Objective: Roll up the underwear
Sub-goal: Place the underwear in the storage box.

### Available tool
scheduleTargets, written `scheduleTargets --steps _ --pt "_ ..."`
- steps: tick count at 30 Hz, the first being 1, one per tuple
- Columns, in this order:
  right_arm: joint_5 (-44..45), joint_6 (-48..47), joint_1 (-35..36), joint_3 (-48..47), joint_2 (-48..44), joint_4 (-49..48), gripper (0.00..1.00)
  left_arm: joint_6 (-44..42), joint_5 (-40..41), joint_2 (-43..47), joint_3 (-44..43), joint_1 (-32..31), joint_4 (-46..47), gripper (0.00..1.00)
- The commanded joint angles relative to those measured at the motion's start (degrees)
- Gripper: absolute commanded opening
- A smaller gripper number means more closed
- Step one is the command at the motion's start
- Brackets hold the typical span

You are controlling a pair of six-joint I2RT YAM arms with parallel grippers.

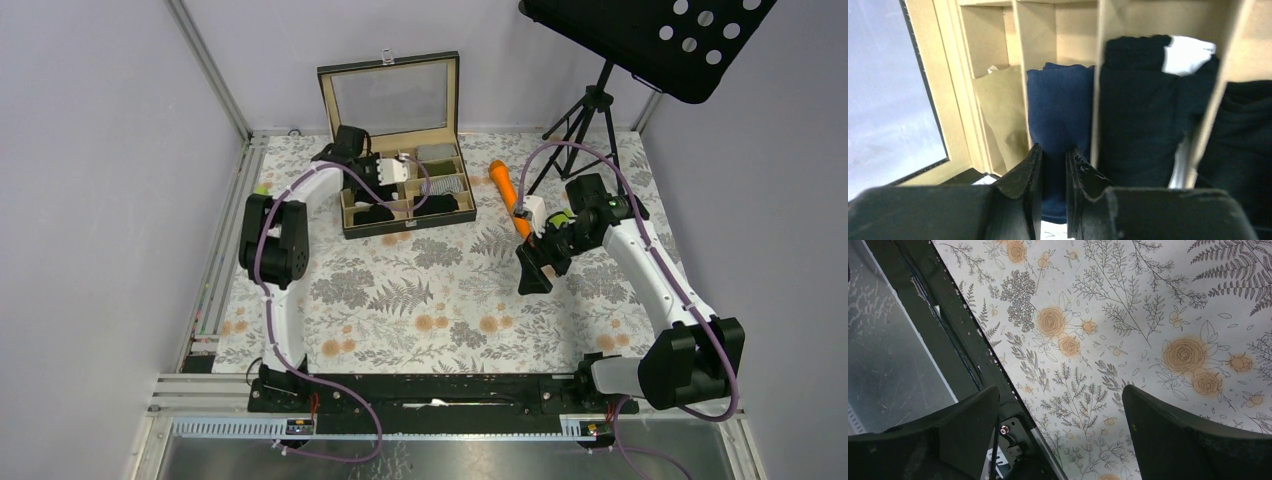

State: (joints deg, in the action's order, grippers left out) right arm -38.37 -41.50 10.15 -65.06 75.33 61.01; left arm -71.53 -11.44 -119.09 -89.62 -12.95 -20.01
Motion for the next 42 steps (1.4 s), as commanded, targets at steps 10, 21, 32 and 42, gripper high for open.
scheduleTargets --steps 10,21,32,42 --pt "0.23 -0.34 -0.40 -0.12 -0.35 2.81 1.00 -1.06 -6.41 -15.67 -31.47 1.61 -32.74 0.25" --pt "-0.72 0.52 -0.45 0.57 -0.31 2.10 1.00 -0.44 -6.18 -12.45 -22.05 1.61 -32.27 0.17" --pt "0.60 -0.37 -0.48 -0.24 -0.58 4.03 1.00 6.78 -4.59 -12.97 -28.71 2.35 -28.30 0.55" --pt "7.34 6.45 -0.48 -2.25 -0.49 -4.98 1.00 10.51 -6.13 -5.10 -28.47 3.02 -25.61 0.58"
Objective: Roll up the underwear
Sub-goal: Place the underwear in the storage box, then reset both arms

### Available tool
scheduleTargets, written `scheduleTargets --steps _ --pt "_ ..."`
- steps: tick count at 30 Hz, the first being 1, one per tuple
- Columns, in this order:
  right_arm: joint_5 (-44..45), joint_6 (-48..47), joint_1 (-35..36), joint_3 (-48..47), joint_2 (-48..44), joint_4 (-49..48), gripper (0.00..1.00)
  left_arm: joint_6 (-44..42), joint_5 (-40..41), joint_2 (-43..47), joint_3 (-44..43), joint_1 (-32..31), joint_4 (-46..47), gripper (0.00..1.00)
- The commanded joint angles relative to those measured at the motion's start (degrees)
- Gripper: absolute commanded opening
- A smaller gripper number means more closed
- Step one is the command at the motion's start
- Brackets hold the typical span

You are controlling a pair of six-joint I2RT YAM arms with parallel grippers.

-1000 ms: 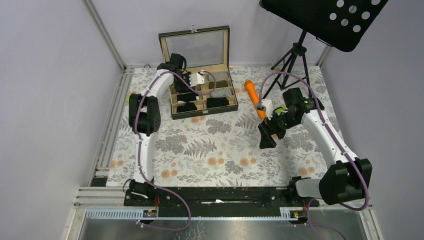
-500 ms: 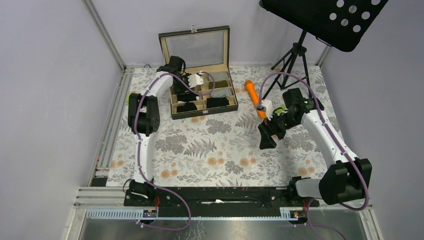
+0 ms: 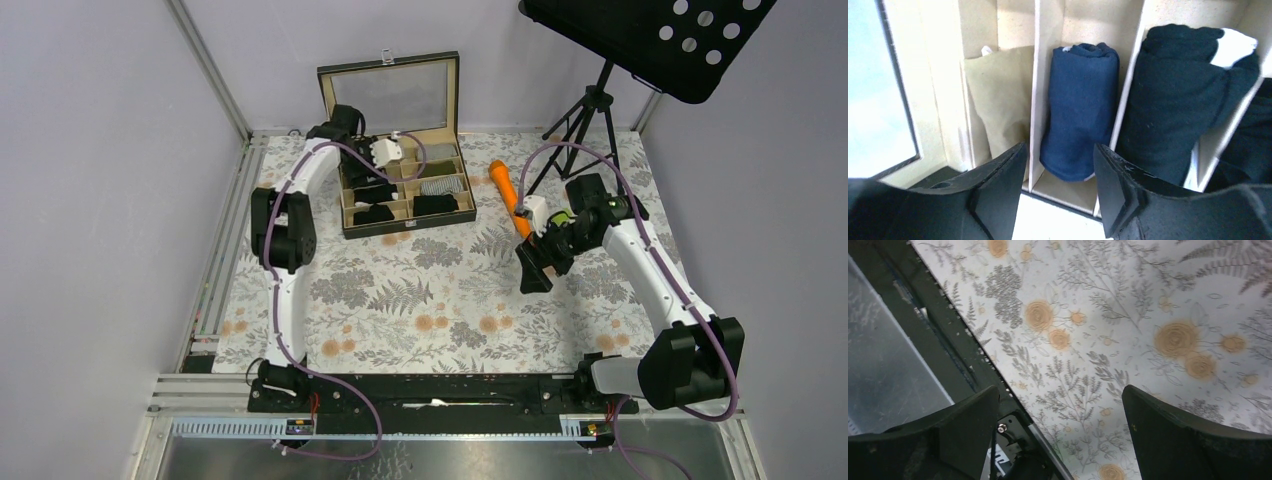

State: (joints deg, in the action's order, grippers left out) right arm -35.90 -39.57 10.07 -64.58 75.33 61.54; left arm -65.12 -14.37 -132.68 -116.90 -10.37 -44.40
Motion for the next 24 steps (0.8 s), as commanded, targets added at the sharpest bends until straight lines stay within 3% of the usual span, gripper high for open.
scheduleTargets --steps 1,7,8,9,10,17,24 --pt "5.80 5.21 -0.40 -2.80 -0.60 -7.22 1.00 5.20 -4.11 10.31 -1.17 0.44 -0.50 0.59" --pt "9.21 10.10 -0.39 -3.10 1.60 -17.92 1.00 21.22 -9.88 22.86 2.10 0.34 2.75 0.68" --pt "9.84 11.27 -0.40 -3.67 2.15 -19.23 1.00 23.96 -10.49 25.55 4.65 0.30 3.89 0.77" --pt "10.47 12.35 -0.40 -4.41 2.76 -20.30 1.00 27.69 -10.97 28.76 7.87 0.28 5.72 0.93" --pt "11.23 13.58 -0.35 -5.21 3.25 -21.62 1.00 31.34 -11.47 32.22 11.91 0.27 7.95 0.98" --pt "17.61 24.25 -0.39 -12.08 5.68 -29.52 1.00 62.00 -2.87 55.24 39.04 0.26 26.30 0.99" --pt "25.48 30.78 -0.40 -12.58 2.86 -30.99 1.00 71.63 -4.18 61.57 45.92 0.13 25.85 0.99"
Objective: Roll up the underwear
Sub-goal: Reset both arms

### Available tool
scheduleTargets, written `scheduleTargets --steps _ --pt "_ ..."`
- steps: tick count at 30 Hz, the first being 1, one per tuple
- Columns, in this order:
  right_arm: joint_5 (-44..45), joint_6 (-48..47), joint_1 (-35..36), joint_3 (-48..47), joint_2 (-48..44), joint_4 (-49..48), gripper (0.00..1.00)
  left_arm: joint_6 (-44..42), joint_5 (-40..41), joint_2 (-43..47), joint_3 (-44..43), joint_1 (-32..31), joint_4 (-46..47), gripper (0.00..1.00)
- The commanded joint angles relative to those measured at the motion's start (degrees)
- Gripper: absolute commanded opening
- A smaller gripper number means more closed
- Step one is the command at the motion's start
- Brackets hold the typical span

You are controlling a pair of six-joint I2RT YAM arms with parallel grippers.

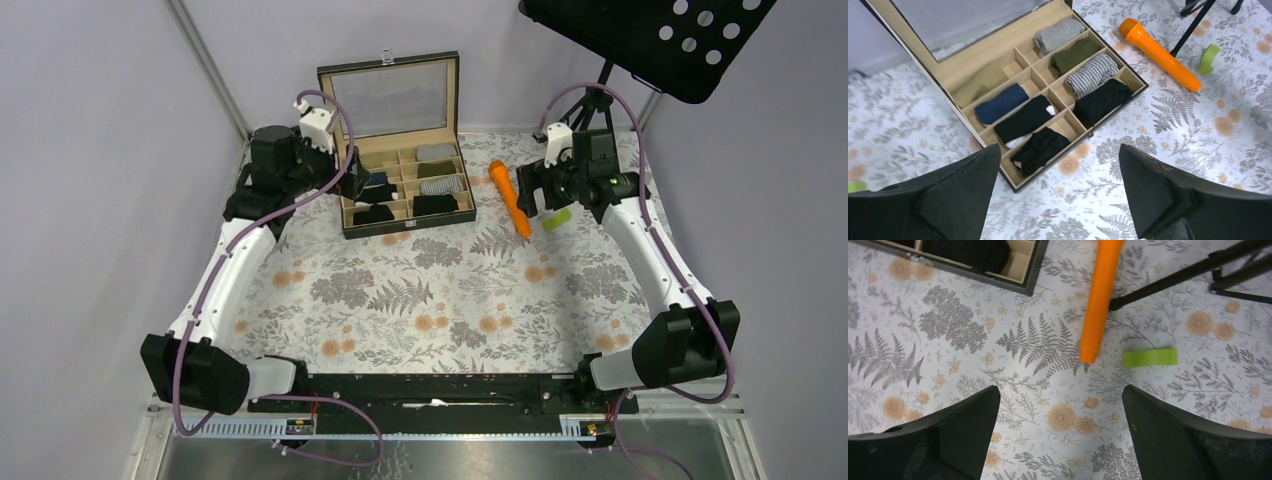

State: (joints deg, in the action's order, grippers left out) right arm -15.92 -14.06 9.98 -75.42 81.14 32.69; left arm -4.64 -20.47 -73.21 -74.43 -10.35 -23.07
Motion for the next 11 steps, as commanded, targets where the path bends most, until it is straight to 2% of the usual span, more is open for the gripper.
scheduleTargets --steps 1,3,7,11 --pt "5.94 5.49 -0.29 -1.68 -4.19 -2.52 1.00 11.17 1.95 3.05 5.32 0.26 5.02 0.99" --pt "7.33 6.18 -0.28 -1.31 -7.41 -3.90 1.00 10.29 3.11 4.68 8.53 0.42 5.20 0.99" --pt "10.66 7.18 -0.31 3.49 -14.71 -9.97 1.00 9.44 5.33 5.10 8.40 0.48 3.58 0.99" --pt "15.37 9.69 -0.26 3.27 -12.98 -8.02 1.00 8.46 5.60 5.18 7.81 0.59 4.34 0.99"
